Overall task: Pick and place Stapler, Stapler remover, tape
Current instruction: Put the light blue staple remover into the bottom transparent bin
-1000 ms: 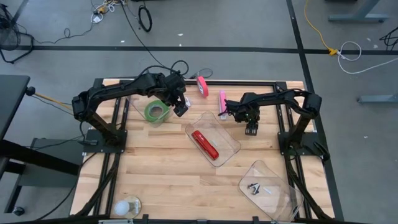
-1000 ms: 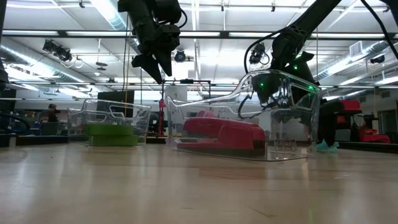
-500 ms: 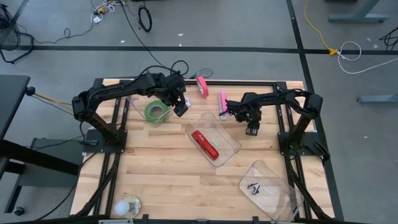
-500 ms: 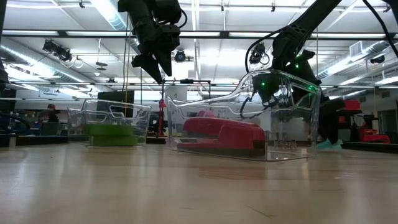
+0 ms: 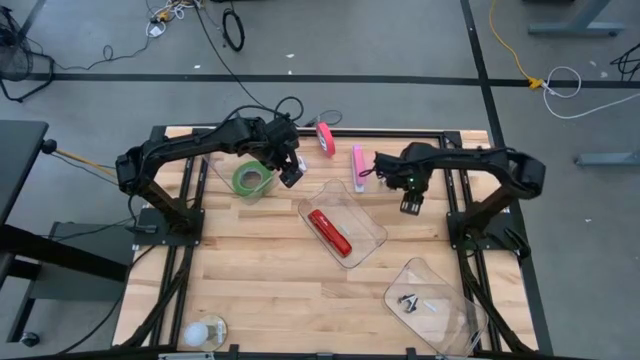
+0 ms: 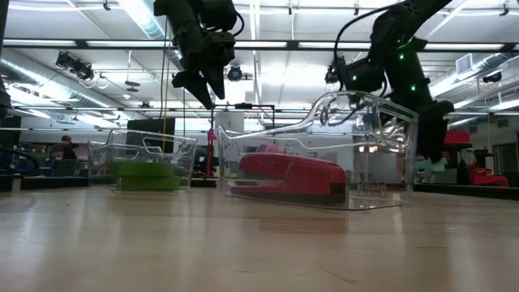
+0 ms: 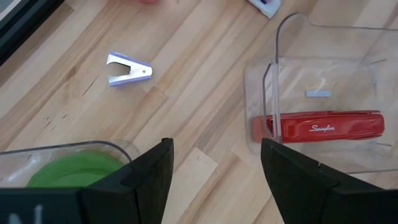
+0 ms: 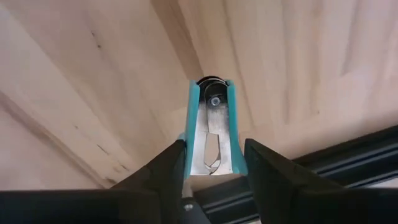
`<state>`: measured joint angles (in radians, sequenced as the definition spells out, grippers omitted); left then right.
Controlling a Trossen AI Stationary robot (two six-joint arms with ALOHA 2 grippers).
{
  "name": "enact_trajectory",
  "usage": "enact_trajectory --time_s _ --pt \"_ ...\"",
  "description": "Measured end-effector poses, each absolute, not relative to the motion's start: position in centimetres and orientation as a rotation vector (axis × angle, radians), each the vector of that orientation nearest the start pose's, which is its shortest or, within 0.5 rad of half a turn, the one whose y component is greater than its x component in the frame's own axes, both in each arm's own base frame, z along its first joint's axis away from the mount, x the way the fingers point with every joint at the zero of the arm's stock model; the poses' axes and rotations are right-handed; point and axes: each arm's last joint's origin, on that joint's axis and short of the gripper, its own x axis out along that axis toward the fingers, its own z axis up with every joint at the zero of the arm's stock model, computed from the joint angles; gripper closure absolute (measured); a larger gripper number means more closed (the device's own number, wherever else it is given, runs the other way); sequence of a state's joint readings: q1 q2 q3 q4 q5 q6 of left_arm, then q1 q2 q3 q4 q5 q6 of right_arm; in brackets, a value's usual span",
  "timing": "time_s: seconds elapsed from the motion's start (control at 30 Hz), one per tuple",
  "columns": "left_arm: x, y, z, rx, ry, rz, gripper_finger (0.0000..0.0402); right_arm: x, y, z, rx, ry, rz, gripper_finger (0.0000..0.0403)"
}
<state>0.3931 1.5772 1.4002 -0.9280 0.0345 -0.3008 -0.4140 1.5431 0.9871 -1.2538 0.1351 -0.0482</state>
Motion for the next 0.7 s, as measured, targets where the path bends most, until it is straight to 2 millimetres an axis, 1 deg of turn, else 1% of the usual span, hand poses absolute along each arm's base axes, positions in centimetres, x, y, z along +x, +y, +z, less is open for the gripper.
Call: enact_trajectory --time_s 0.33,0.5,0.7 --pt "29.5 12.1 29.8 -0.500 1.012 0.483 0.0158 19.4 -7.1 23.6 0.316 1.580 -0.274 0.0238" --pt "29.5 12.1 29.8 -0.500 1.012 0.483 0.0158 18.7 -5.8 25.1 0.283 1.493 -0.226 0.0238" --pt "29.5 12.1 29.8 -0.500 1.012 0.483 0.0158 18.2 -4.5 26.1 0.228 1.427 -0.180 0.0238"
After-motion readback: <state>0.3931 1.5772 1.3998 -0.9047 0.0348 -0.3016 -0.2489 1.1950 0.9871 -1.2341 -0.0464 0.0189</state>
